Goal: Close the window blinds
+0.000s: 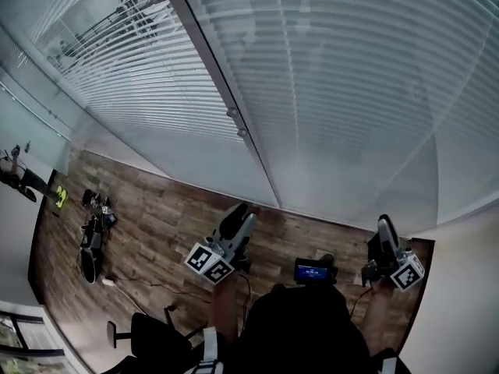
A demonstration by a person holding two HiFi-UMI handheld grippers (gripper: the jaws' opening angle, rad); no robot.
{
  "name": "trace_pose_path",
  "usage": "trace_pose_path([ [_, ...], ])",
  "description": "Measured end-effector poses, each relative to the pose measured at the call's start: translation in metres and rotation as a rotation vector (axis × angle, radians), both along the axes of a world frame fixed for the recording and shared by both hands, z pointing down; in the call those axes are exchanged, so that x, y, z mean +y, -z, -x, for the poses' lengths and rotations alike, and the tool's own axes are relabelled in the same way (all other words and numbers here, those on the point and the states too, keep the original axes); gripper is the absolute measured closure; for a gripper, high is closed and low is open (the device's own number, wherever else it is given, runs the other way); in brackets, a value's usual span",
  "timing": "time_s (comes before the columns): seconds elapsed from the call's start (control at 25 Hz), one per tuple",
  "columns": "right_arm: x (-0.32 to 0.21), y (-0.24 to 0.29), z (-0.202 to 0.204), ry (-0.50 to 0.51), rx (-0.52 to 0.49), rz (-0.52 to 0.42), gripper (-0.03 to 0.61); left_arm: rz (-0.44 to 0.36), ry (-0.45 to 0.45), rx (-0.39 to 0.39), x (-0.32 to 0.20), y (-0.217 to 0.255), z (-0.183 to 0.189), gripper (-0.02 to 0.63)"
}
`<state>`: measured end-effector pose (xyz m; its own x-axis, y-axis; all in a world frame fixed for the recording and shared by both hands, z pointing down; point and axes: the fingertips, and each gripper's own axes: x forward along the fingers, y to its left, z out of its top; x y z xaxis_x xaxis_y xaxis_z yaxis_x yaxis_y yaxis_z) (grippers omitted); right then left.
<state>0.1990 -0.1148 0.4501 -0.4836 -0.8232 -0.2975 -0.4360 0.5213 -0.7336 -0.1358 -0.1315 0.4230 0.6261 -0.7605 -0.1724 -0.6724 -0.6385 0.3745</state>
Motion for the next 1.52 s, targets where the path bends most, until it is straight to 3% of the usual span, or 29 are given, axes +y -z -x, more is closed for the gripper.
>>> trace_pose_path([
  [0.2, 0.075, 0.018, 0.054, -0.022, -0.009, 0.07, 0.505, 0.044, -0.079, 0.072, 0.055, -0.001, 0.031, 0.463],
  [0.44, 0.154, -0.001, 0.051, -0.111, 0.02, 0.176, 0.505, 0.088, -0.178, 0.147, 0.111, -0.019, 0.022, 0.463],
  [0.64, 0.175, 0.017, 0.067, -0.07, 0.039, 0.12, 0.505, 0.038, -0.155, 0.143, 0.148, -0.002, 0.031, 0.463],
  [0.84, 0.185, 0.074, 0.078, -0.013, 0.043, 0.037, 0.505, 0.017, -0.107, 0.144, 0.169, 0.044, 0.039, 0.463],
  [1.16, 0.302, 0.034, 0.005, -0.075, 0.03, 0.003, 0.505, 0.031, -0.15, 0.113, 0.276, 0.031, -0.031, 0.463],
  [1.32, 0.376, 0.033, 0.016, -0.053, 0.013, -0.013, 0.505, 0.001, -0.136, 0.081, 0.357, 0.043, -0.024, 0.464],
  [1.52, 0.394, 0.002, 0.014, -0.032, -0.06, 0.028, 0.505, 0.027, -0.121, 0.035, 0.383, 0.03, -0.025, 0.464],
])
